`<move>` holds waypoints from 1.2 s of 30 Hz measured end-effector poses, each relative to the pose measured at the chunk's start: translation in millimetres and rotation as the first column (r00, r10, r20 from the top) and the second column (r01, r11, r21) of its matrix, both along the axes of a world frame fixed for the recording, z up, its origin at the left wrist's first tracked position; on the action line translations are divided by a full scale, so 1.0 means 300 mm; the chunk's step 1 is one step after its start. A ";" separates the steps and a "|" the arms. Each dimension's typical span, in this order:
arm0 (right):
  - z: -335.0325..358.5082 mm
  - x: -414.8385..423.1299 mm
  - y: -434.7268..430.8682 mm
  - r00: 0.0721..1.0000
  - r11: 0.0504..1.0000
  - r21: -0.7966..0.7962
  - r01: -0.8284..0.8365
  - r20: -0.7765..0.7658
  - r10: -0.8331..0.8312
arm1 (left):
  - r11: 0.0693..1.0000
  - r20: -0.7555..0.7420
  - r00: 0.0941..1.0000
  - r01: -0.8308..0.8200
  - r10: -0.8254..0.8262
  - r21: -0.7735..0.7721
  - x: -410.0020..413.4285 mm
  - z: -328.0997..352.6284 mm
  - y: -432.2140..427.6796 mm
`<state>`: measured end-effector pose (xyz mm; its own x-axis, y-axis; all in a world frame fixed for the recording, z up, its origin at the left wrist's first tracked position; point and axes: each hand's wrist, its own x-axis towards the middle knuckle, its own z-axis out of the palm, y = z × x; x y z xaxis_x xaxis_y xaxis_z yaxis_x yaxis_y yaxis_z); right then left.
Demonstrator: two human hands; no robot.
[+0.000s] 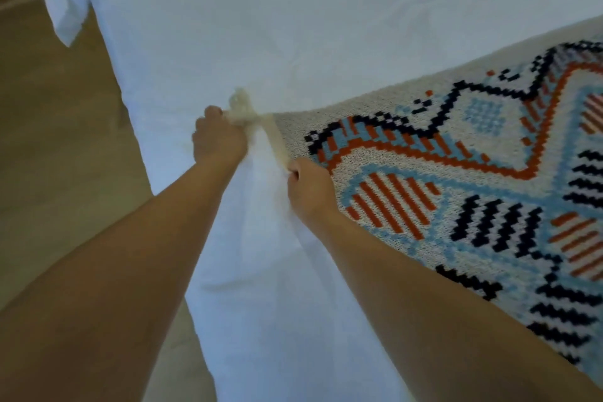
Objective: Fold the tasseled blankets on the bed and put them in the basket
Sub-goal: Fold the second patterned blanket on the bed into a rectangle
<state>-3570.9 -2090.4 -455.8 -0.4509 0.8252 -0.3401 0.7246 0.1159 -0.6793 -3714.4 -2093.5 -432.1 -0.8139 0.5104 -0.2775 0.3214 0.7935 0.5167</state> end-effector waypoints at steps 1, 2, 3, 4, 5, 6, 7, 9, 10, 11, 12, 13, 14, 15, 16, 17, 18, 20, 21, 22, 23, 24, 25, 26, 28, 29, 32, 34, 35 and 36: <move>-0.014 0.013 -0.008 0.999 0.999 0.004 -0.046 0.024 0.046 | 0.997 0.023 0.999 0.047 -0.046 -0.053 0.045 -0.021 -0.016; -0.026 0.025 -0.020 0.994 0.994 0.025 -0.103 0.033 0.102 | 0.990 0.012 0.994 0.113 -0.113 -0.081 0.093 -0.037 -0.030; -0.032 0.039 -0.039 0.989 0.988 0.045 -0.149 0.022 0.148 | 0.981 -0.023 0.984 0.176 -0.179 -0.086 0.143 -0.050 -0.042; -0.036 0.060 -0.066 0.984 0.982 0.060 -0.178 0.006 0.178 | 0.970 -0.064 0.970 0.228 -0.234 -0.079 0.188 -0.061 -0.054; -0.043 0.090 -0.099 0.980 0.976 0.087 -0.201 0.008 0.201 | 0.960 -0.099 0.956 0.269 -0.276 -0.079 0.229 -0.069 -0.069; -0.052 0.131 -0.136 0.973 0.964 0.127 -0.232 0.042 0.228 | 0.949 -0.120 0.943 0.301 -0.311 -0.093 0.264 -0.078 -0.087; -0.061 0.182 -0.177 0.959 0.949 0.155 -0.275 0.108 0.261 | 0.939 -0.130 0.932 0.323 -0.337 -0.117 0.298 -0.088 -0.111; -0.071 0.294 -0.261 0.922 0.920 0.166 -0.356 0.224 0.316 | 0.927 -0.130 0.924 0.338 -0.359 -0.161 0.374 -0.108 -0.173; -0.072 0.342 -0.300 0.911 0.911 0.167 -0.378 0.244 0.333 | 0.927 -0.116 0.927 0.335 -0.356 -0.168 0.421 -0.114 -0.207; -0.070 0.386 -0.336 0.906 0.905 0.164 -0.392 0.240 0.348 | 0.927 -0.092 0.931 0.336 -0.354 -0.165 0.474 -0.119 -0.242; -0.067 0.427 -0.370 0.899 0.899 0.153 -0.411 0.231 0.372 | 0.923 -0.067 0.929 0.352 -0.365 -0.154 0.533 -0.124 -0.278; -0.064 0.467 -0.401 0.889 0.890 0.140 -0.435 0.223 0.399 | 0.916 -0.047 0.921 0.376 -0.386 -0.140 0.590 -0.128 -0.315; -0.059 0.506 -0.428 0.883 0.883 0.127 -0.452 0.204 0.423 | 0.909 -0.027 0.914 0.398 -0.404 -0.125 0.644 -0.132 -0.351; -0.051 0.546 -0.451 0.885 0.884 0.111 -0.455 0.173 0.433 | 0.908 -0.008 0.913 0.404 -0.408 -0.112 0.690 -0.134 -0.384; -0.042 0.588 -0.471 0.893 0.891 0.097 -0.444 0.131 0.431 | 0.913 0.009 0.918 0.395 -0.396 -0.102 0.727 -0.133 -0.411; -0.032 0.625 -0.486 0.904 0.902 0.081 -0.425 0.082 0.419 | 0.921 0.023 0.926 0.378 -0.378 -0.094 0.751 -0.132 -0.431; -0.017 0.677 -0.502 0.917 0.915 0.066 -0.399 0.032 0.398 | 0.926 0.028 0.930 0.368 -0.367 -0.087 0.782 -0.125 -0.451; 0.007 0.790 -0.528 0.930 0.928 0.063 -0.368 -0.002 0.368 | 0.923 0.013 0.926 0.378 -0.378 -0.073 0.847 -0.109 -0.485; 0.016 0.864 -0.543 0.931 0.928 0.075 -0.366 0.019 0.365 | 0.921 0.003 0.923 0.384 -0.385 -0.063 0.893 -0.098 -0.508; 0.022 0.943 -0.558 0.931 0.928 0.085 -0.364 0.046 0.361 | 0.921 -0.001 0.922 0.387 -0.387 -0.051 0.945 -0.088 -0.534; 0.026 1.029 -0.575 0.930 0.927 0.085 -0.365 0.071 0.359 | 0.921 0.005 0.922 0.387 -0.387 -0.040 1.005 -0.077 -0.564; 0.030 1.119 -0.593 0.926 0.925 0.071 -0.372 0.100 0.365 | 0.924 0.020 0.924 0.382 -0.382 -0.029 1.073 -0.067 -0.598; 0.035 1.209 -0.611 0.915 0.920 0.047 -0.388 0.135 0.379 | 0.929 0.043 0.928 0.370 -0.369 -0.021 1.145 -0.057 -0.634; 0.040 1.295 -0.629 0.900 0.913 0.020 -0.407 0.176 0.398 | 0.936 0.066 0.934 0.353 -0.351 -0.016 1.219 -0.049 -0.671; 0.053 1.447 -0.661 0.873 0.909 -0.056 -0.412 0.262 0.412 | 0.944 0.099 0.941 0.327 -0.322 -0.036 1.362 -0.034 -0.740; 0.061 1.511 -0.672 0.863 0.912 -0.103 -0.397 0.295 0.410 | 0.943 0.106 0.943 0.325 -0.317 -0.075 1.427 -0.028 -0.768; 0.094 1.664 -0.674 0.873 0.933 -0.181 -0.312 0.332 0.356 | 0.905 0.103 0.941 0.339 -0.323 -0.256 1.593 -0.009 -0.833; 0.118 1.739 -0.648 0.911 0.963 -0.160 -0.215 0.323 0.257 | 0.871 0.121 0.926 0.378 -0.358 -0.313 1.679 0.000 -0.852; 0.128 1.773 -0.631 0.929 0.977 -0.135 -0.166 0.311 0.201 | 0.861 0.144 0.917 0.399 -0.373 -0.316 1.716 0.003 -0.850; 0.136 1.805 -0.614 0.944 0.987 -0.110 -0.120 0.294 0.147 | 0.851 0.162 0.906 0.423 -0.392 -0.310 1.749 0.005 -0.840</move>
<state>-3029.3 -2274.6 -414.9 -0.4204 0.7243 -0.5466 0.8785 0.1742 -0.4448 -3189.8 -2345.5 -430.6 -0.5164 0.6563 -0.5501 0.6185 0.7302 0.2905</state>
